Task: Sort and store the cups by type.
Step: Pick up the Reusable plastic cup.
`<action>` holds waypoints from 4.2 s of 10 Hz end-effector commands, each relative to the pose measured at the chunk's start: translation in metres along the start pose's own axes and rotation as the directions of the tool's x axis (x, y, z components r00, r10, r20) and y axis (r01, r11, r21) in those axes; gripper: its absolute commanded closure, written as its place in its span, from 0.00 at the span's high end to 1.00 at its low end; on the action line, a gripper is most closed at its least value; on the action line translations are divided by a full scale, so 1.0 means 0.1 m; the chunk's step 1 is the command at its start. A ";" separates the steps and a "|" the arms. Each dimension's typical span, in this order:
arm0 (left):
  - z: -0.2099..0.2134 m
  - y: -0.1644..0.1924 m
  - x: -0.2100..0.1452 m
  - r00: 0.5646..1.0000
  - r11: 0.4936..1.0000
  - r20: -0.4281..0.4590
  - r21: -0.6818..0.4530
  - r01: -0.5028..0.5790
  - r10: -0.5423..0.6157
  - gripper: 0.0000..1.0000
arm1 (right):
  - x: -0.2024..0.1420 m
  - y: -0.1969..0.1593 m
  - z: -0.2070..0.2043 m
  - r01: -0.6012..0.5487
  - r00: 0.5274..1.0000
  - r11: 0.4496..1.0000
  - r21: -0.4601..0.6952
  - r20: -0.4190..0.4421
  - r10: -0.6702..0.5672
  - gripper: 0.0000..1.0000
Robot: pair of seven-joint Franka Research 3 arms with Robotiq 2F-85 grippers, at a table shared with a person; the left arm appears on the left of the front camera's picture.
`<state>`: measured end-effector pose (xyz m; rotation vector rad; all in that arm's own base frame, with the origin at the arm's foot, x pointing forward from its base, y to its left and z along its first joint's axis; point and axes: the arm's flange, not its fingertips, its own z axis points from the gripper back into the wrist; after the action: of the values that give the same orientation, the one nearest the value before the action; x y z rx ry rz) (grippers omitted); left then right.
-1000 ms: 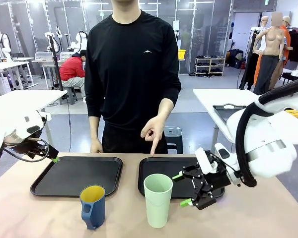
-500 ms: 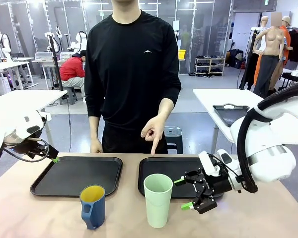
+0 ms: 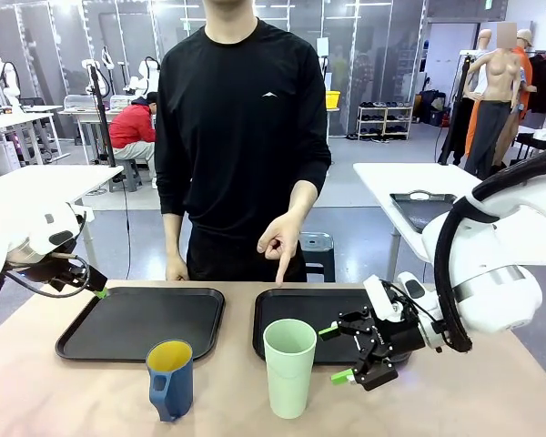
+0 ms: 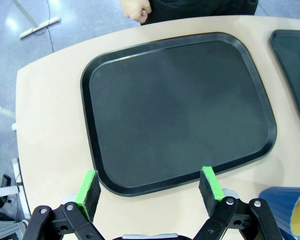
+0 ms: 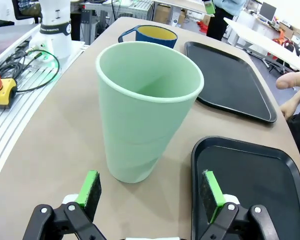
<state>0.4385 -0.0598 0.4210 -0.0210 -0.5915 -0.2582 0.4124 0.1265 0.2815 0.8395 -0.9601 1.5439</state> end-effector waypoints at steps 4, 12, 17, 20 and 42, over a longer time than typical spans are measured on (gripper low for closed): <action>0.01 0.01 0.00 1.000 1.000 0.001 0.000 -0.001 0.001 1.00 | 0.02 -0.12 -0.16 -0.017 0.994 0.998 0.066 0.109 0.010 1.00; 0.01 0.01 0.00 1.000 1.000 0.001 0.000 -0.001 0.001 1.00 | 0.03 -0.26 -0.48 -0.014 0.987 0.990 0.140 0.163 -0.009 1.00; 0.01 0.01 0.00 1.000 1.000 0.001 0.000 -0.001 0.001 1.00 | 0.04 -0.28 -0.63 -0.013 0.982 0.979 0.202 0.186 -0.025 1.00; 0.01 0.01 0.00 1.000 1.000 0.001 0.000 -0.001 0.001 1.00 | 0.03 -0.27 -0.74 -0.019 0.979 0.966 0.257 0.202 -0.034 1.00; 0.01 0.01 0.00 1.000 1.000 0.001 0.000 -0.001 0.001 1.00 | 0.38 -0.26 -0.82 -0.026 0.973 0.974 0.226 0.227 -0.026 0.40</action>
<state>0.4385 -0.0598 0.4210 -0.0210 -0.5914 -0.2582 0.4392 0.2149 0.2663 1.2393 -0.9457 1.6440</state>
